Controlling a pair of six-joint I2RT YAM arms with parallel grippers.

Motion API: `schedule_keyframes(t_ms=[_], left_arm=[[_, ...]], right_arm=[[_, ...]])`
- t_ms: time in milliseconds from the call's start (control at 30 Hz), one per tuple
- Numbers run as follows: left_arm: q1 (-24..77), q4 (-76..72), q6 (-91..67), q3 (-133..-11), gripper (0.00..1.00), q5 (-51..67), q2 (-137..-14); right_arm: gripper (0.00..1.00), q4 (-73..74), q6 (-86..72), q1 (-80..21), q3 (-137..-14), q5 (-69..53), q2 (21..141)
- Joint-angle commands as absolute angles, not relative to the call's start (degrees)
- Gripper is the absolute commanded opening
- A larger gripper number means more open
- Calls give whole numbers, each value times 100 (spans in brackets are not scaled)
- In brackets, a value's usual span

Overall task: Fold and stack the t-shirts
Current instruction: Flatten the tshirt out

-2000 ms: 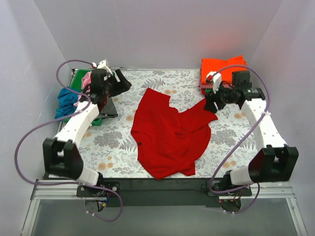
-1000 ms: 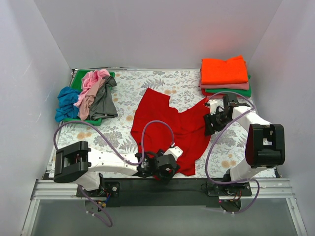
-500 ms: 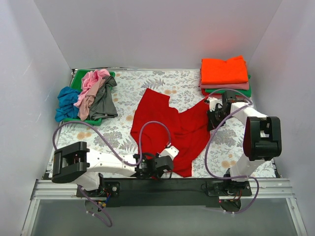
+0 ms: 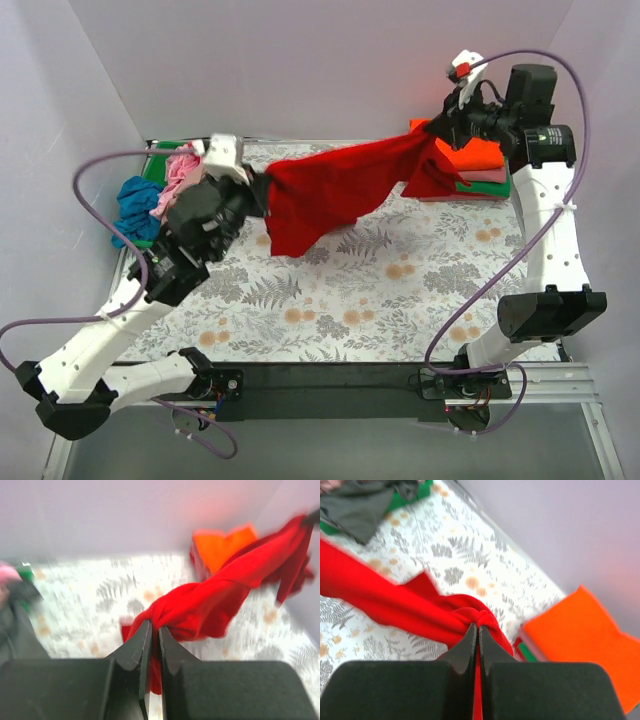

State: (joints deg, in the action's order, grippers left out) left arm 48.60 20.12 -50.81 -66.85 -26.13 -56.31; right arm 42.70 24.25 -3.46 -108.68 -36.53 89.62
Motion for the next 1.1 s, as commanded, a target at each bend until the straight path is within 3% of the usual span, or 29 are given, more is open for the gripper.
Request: schedule_keyframes(t_ms=[0,100,167,233,267,367,467,733,900,1067], left_arm=[[4483,1687,-4106,-8044,0,-2110,-6169],[4482,1766,-4034,-9024,0,-1768,-6521],[4482,1775,-4226,-9237,0,-1242,-6347],[4482,1924,-4455,-8905,0,-653,-5821],[4482,2221,-4821,-8373,0,-328,-5436],[4482,2820,-5430,-7237,0,-158,-5002],[4482,2935,-5616,-6769,0,-640,-4720],[4360,1742,-4967,-6521,0,-2276,-5342],[3693,1266,-4624,-7992,0,-1882,-6335],[3683,1388,-4359,-9393,0,-1084,-6575]], right_arm=[[1,4412,2382,-220,-11669,-4437,9325],[1,4202,2286,-71,-11936,-4921,8984],[1,3956,2110,315,-11430,-5246,8406],[1,3867,2337,448,-10536,-4951,7912],[1,4093,2738,466,-9407,-4583,7597],[1,4570,3215,457,-7660,-4648,7707],[1,4623,3392,413,-7295,-4975,7612],[1,4474,2690,53,-9313,-4729,8858],[1,4491,2224,9,-11761,-4685,10027],[1,4377,2425,70,-12069,-4578,9600]])
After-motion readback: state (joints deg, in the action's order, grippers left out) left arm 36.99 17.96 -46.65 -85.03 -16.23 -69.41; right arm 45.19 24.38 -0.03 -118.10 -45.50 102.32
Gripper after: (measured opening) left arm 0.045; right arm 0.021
